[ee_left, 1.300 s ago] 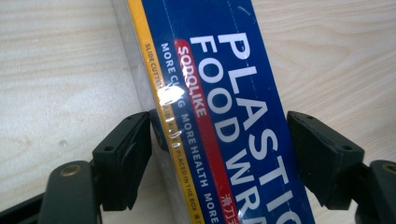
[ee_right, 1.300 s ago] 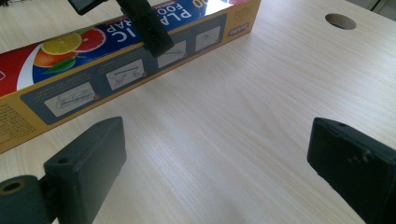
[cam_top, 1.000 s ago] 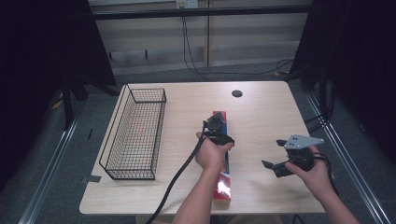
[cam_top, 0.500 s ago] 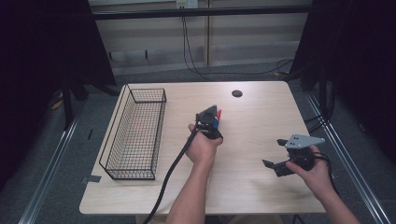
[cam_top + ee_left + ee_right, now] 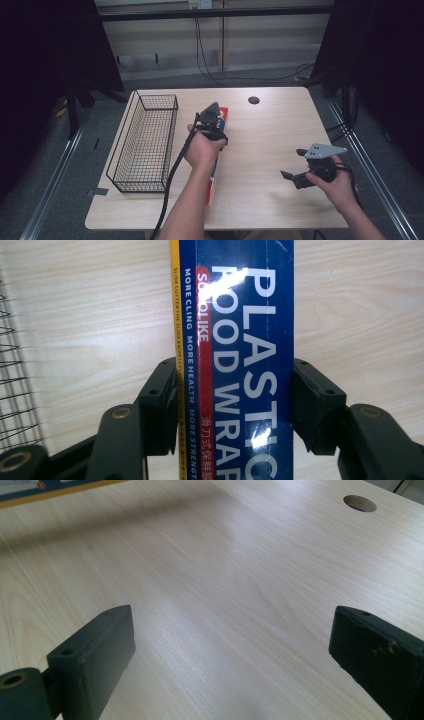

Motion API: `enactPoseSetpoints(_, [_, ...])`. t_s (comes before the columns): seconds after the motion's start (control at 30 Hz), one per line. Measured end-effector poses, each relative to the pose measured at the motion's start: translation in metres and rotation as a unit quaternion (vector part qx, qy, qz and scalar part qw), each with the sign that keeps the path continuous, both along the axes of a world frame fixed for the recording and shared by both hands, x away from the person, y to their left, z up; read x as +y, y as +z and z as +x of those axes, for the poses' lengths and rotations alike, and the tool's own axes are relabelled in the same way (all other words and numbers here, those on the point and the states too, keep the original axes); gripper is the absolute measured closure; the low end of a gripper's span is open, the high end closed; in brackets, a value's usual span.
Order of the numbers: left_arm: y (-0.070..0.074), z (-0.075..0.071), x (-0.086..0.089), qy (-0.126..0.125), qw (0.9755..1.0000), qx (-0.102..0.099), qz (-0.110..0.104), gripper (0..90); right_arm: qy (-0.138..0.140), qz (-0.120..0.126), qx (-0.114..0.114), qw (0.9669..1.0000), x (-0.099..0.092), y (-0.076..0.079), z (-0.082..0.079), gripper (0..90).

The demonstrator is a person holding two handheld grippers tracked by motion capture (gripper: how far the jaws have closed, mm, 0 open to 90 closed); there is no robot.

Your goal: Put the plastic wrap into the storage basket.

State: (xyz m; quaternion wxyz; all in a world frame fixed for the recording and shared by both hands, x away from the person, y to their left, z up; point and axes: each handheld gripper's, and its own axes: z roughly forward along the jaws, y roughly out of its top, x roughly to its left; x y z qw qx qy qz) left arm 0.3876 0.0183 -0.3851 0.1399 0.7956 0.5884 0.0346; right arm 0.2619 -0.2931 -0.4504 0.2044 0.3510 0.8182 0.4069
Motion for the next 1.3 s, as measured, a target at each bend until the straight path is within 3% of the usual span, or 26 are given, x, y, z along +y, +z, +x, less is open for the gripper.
enactPoseSetpoints(0.27, [0.01,0.002,0.016,0.01,0.9999,0.006,-0.005,44.0,0.0,0.001,0.003,1.0,0.0,0.0,0.0,4.7])
enactPoseSetpoints(0.53, [0.022,0.003,0.029,0.018,0.9998,-0.003,-0.001,44.2,-0.001,0.002,0.001,1.0,0.0,0.0,0.001,4.6])
enactPoseSetpoints(0.87, [0.04,0.003,0.042,0.026,0.9997,0.0,-0.004,44.6,-0.001,0.005,0.001,1.0,0.0,0.0,0.001,4.6])
enactPoseSetpoints(1.03, [0.049,0.003,0.048,0.026,0.9996,-0.001,0.006,44.7,0.0,0.006,0.001,1.0,0.0,0.001,0.001,4.6])
enactPoseSetpoints(1.3, [0.057,0.003,0.057,0.03,0.9995,0.004,0.006,44.7,-0.001,0.006,0.001,1.0,0.0,0.001,0.001,4.6])
